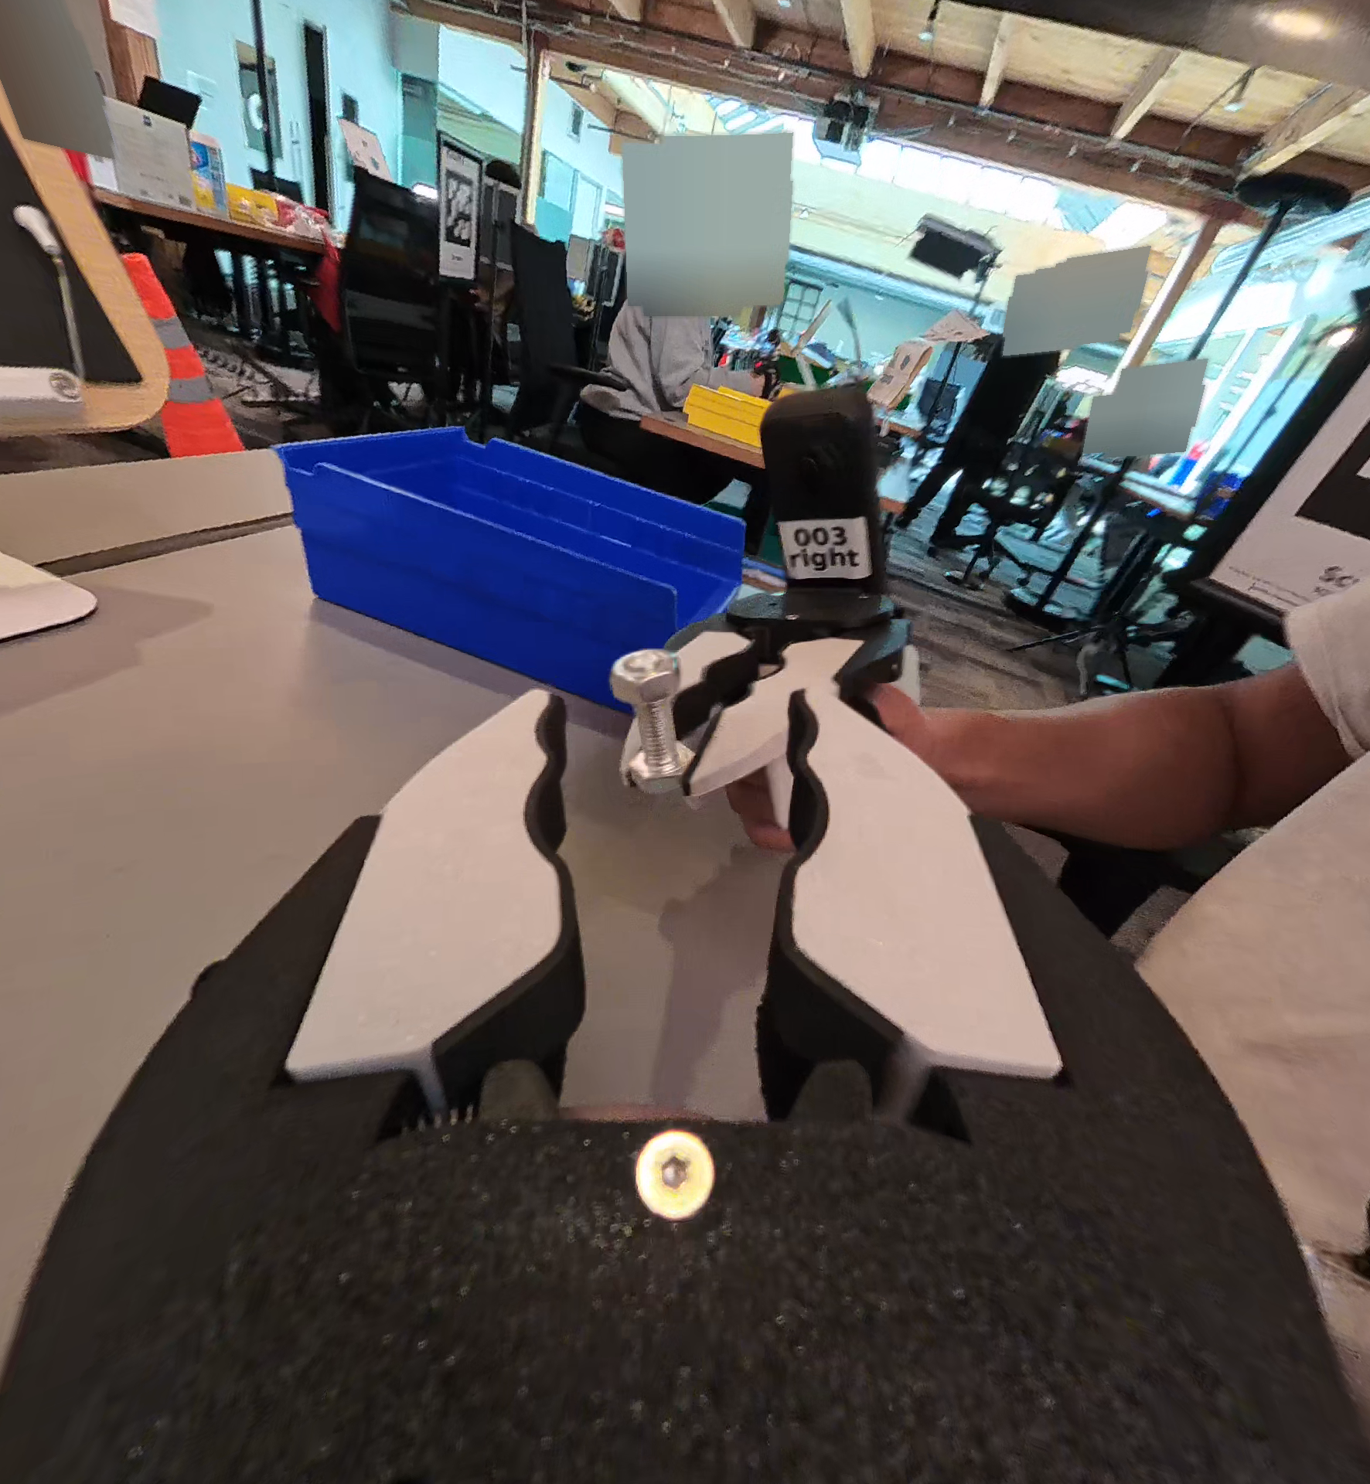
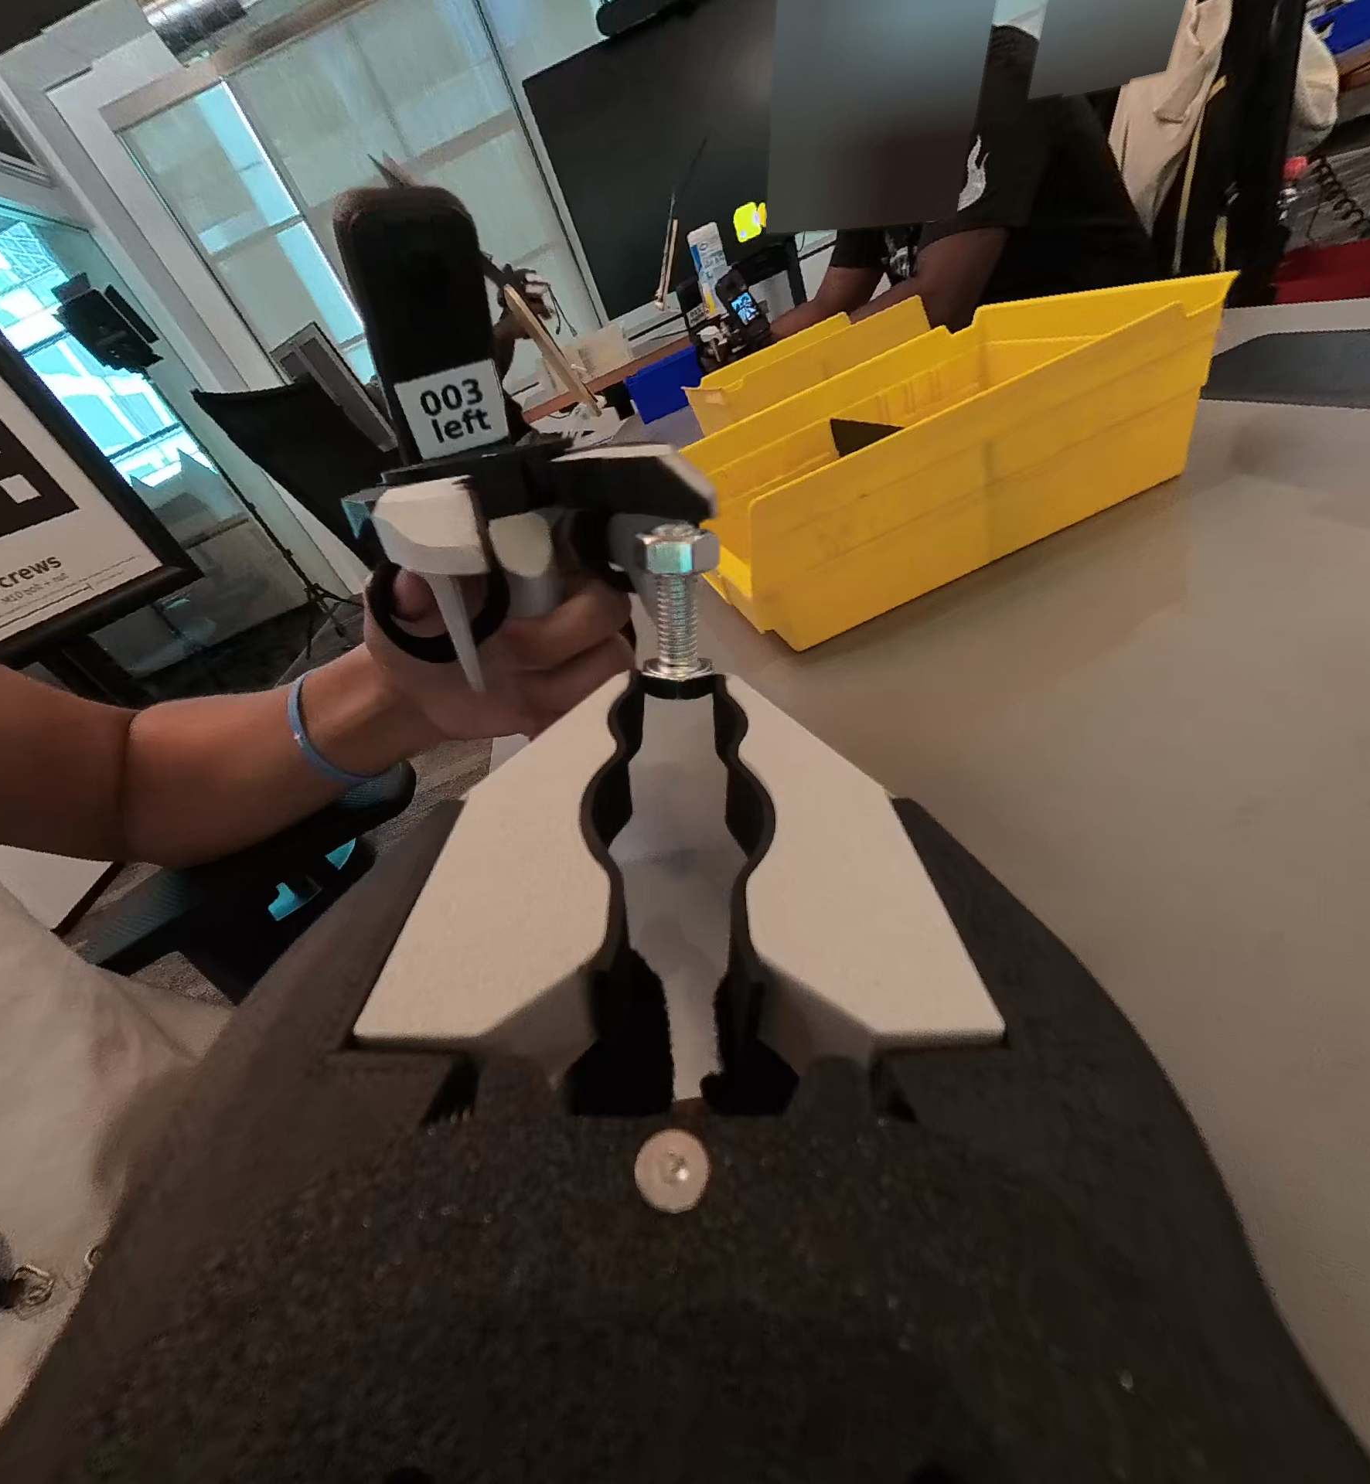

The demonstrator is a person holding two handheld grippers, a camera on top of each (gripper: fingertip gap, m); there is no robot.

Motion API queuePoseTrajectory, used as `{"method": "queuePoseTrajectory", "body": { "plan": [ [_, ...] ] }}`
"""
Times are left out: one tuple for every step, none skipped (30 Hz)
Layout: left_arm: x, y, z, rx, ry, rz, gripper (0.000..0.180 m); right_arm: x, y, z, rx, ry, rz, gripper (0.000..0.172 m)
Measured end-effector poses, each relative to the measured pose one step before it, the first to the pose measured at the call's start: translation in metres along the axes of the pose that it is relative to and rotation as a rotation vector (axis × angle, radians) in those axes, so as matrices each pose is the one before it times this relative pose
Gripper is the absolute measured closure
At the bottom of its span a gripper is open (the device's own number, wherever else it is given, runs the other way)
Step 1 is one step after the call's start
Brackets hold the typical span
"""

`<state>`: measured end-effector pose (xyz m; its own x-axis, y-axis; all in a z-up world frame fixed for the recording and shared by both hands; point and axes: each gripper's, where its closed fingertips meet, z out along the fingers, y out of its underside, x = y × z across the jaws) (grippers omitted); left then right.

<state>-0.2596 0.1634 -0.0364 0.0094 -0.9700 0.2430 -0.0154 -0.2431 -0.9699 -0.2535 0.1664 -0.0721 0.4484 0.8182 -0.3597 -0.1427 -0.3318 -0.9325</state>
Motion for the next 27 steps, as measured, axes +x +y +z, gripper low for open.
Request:
{"method": "queuePoseTrajectory", "body": {
  "plan": [
    [0.00474, -0.00039, 0.00244, 0.0070, 0.0286, -0.0104, 0.128, 0.00040, 0.00009, 0.00047, -0.0011, 0.0004, 0.0007, 0.155],
    [0.00677, 0.00107, 0.00568, -0.0045, 0.0405, -0.0091, 0.129, -0.00140, 0.00060, 0.00161, -0.0030, -0.0067, 0.0016, 0.155],
    [0.00459, 0.00163, 0.00735, -0.0086, 0.0231, -0.0023, 0.122, -0.00269, 0.00050, 0.00232, -0.0021, -0.0104, -0.0011, 0.155],
    [0.00197, 0.00227, 0.00712, -0.0173, 0.0075, 0.0089, 0.120, -0.00416, -0.00002, 0.00227, 0.0019, -0.0152, -0.0021, 0.155],
    [0.00087, 0.00193, 0.00509, -0.0180, 0.0068, 0.0113, 0.122, -0.00450, -0.00033, 0.00211, 0.0029, -0.0154, -0.0029, 0.155],
    [-0.00038, 0.00072, 0.00234, -0.0105, 0.0065, 0.0043, 0.123, -0.00337, -0.00019, 0.00128, 0.0014, -0.0108, -0.0025, 0.155],
    [-0.00282, -0.00051, -0.00092, 0.0010, -0.0053, -0.0050, 0.123, -0.00076, 0.00016, 0.00009, -0.0009, -0.0007, 0.0002, 0.155],
    [-0.00473, -0.00144, -0.00377, 0.0126, -0.0165, -0.0094, 0.123, 0.00136, 0.00021, -0.00109, 0.0012, 0.0056, 0.0021, 0.155],
    [-0.00453, -0.00135, -0.00565, 0.0145, -0.0159, -0.0097, 0.123, 0.00312, 0.00040, -0.00203, 0.0002, 0.0104, 0.0051, 0.155],
    [-0.00339, -0.00031, -0.00610, 0.0079, -0.0110, -0.0075, 0.124, 0.00388, 0.00060, -0.00213, -0.0033, 0.0122, 0.0042, 0.155],
    [-0.00226, 0.00033, -0.00577, 0.0027, -0.0086, -0.0018, 0.127, 0.00380, 0.00068, -0.00207, -0.0039, 0.0135, 0.0008, 0.155],
    [-0.00072, 0.00039, -0.00457, 0.0029, -0.0048, 0.0048, 0.131, 0.00298, 0.00033, -0.00143, -0.0027, 0.0101, 0.0007, 0.155],
    [0.00021, 0.00045, -0.00225, 0.0000, -0.0024, 0.0085, 0.134, 0.00145, 0.00047, -0.00061, -0.0040, 0.0025, 0.0038, 0.155],
    [0.00033, 0.00134, 0.00009, -0.0092, -0.0018, 0.0112, 0.135, -0.00034, 0.00075, 0.00054, -0.0069, -0.0041, 0.0026, 0.155],
    [0.00040, 0.00203, 0.00190, -0.0173, -0.0005, 0.0151, 0.136, -0.00181, 0.00116, 0.00142, -0.0087, -0.0088, -0.0012, 0.155],
    [0.00055, 0.00252, 0.00252, -0.0212, 0.0018, 0.0177, 0.138, -0.00282, 0.00155, 0.00178, -0.0116, -0.0112, -0.0043, 0.155],
    [0.00059, 0.00231, 0.00263, -0.0195, 0.0038, 0.0144, 0.138, -0.00348, 0.00190, 0.00205, -0.0137, -0.0129, -0.0055, 0.155],
    [0.00059, 0.00217, 0.00230, -0.0158, 0.0054, 0.0080, 0.140, -0.00331, 0.00170, 0.00197, -0.0117, -0.0115, -0.0053, 0.155],
    [0.00090, 0.00226, 0.00173, -0.0131, 0.0086, 0.0029, 0.143, -0.00297, 0.00163, 0.00167, -0.0095, -0.0101, -0.0038, 0.155],
    [0.00133, 0.00282, 0.00106, -0.0147, 0.0113, 0.0026, 0.150, -0.00258, 0.00144, 0.00128, -0.0083, -0.0097, -0.0030, 0.155],
    [0.00131, 0.00284, 0.00013, -0.0154, 0.0112, 0.0064, 0.161, -0.00233, 0.00050, 0.00058, -0.0015, -0.0109, -0.0012, 0.155],
    [0.00144, 0.00078, -0.00099, -0.0013, 0.0105, 0.0046, 0.162, -0.00151, -0.00032, -0.00020, 0.0046, -0.0100, 0.0032, 0.155],
    [0.00125, -0.00106, -0.00158, 0.0111, 0.0130, -0.0037, 0.162, -0.00264, -0.00122, -0.00058, 0.0107, -0.0219, 0.0066, 0.155],
    [0.00213, -0.00204, -0.00145, 0.0183, 0.0234, -0.0133, 0.160, -0.00478, -0.00167, -0.00067, 0.0121, -0.0365, 0.0118, 0.155],
    [0.00239, -0.00268, -0.00074, 0.0235, 0.0297, -0.0250, 0.153, -0.00630, -0.00173, -0.00030, 0.0097, -0.0441, 0.0106, 0.155],
    [0.00153, -0.00202, -0.00023, 0.0200, 0.0281, -0.0330, 0.145, -0.00362, -0.00147, -0.00018, 0.0069, -0.0222, -0.0011, 0.155],
    [0.00026, -0.00093, -0.00086, 0.0117, 0.0197, -0.0279, 0.141, -0.00090, -0.00128, -0.00022, 0.0052, -0.0033, -0.0010, 0.155]
  ]
}}
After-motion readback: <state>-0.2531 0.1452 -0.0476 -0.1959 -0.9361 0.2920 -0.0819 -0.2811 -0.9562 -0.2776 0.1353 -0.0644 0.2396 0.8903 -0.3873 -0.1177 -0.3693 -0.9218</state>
